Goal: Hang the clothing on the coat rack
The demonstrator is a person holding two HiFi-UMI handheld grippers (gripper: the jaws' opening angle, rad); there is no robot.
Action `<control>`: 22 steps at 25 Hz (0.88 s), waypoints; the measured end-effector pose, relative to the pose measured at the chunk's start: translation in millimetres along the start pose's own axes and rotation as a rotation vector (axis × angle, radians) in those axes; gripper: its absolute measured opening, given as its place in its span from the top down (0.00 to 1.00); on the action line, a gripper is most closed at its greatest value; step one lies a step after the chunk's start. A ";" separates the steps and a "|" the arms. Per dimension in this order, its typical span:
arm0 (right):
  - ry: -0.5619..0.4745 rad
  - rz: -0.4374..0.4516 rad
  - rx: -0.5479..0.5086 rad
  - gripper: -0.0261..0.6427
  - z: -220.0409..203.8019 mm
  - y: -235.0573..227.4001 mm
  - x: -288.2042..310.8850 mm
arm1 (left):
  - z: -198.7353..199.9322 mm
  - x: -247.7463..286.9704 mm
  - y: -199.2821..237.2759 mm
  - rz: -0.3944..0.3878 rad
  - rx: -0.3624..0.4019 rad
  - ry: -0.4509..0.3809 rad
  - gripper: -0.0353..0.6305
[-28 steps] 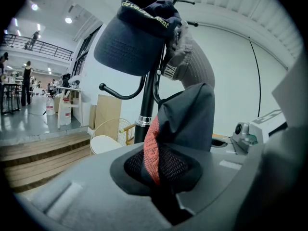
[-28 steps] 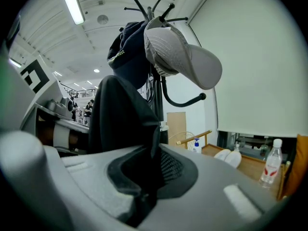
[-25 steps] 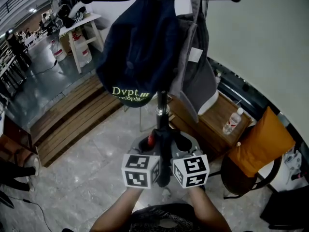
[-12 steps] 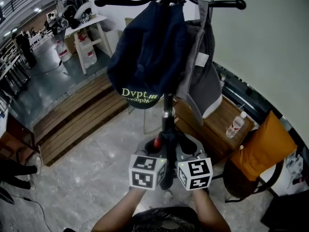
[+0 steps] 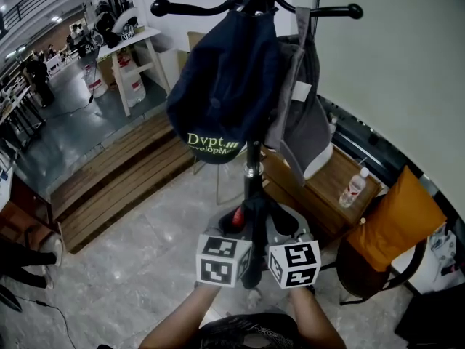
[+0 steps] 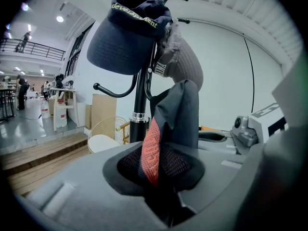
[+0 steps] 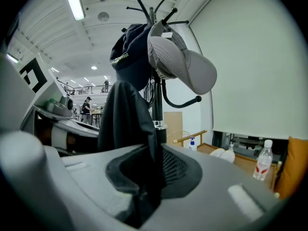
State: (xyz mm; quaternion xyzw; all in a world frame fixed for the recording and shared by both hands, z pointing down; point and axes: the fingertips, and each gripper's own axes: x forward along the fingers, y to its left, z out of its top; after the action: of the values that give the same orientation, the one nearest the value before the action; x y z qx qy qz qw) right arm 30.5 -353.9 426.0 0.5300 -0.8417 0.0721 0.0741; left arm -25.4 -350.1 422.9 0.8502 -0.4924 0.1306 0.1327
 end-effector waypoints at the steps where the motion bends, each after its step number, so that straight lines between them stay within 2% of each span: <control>1: -0.001 -0.003 0.002 0.89 0.2 0.3 -1.5 | 0.6 -1.3 -0.4 0.000 0.002 -0.003 0.84; 22: -0.020 -0.061 0.011 0.89 2.4 11.7 -39.7 | 1.6 -28.3 -13.8 -0.025 0.014 -0.037 0.81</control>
State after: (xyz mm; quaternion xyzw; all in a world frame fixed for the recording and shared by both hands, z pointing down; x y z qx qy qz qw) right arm 36.8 -314.4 415.1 0.5566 -0.8254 0.0692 0.0646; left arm -26.9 -321.3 410.0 0.8595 -0.4831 0.1166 0.1193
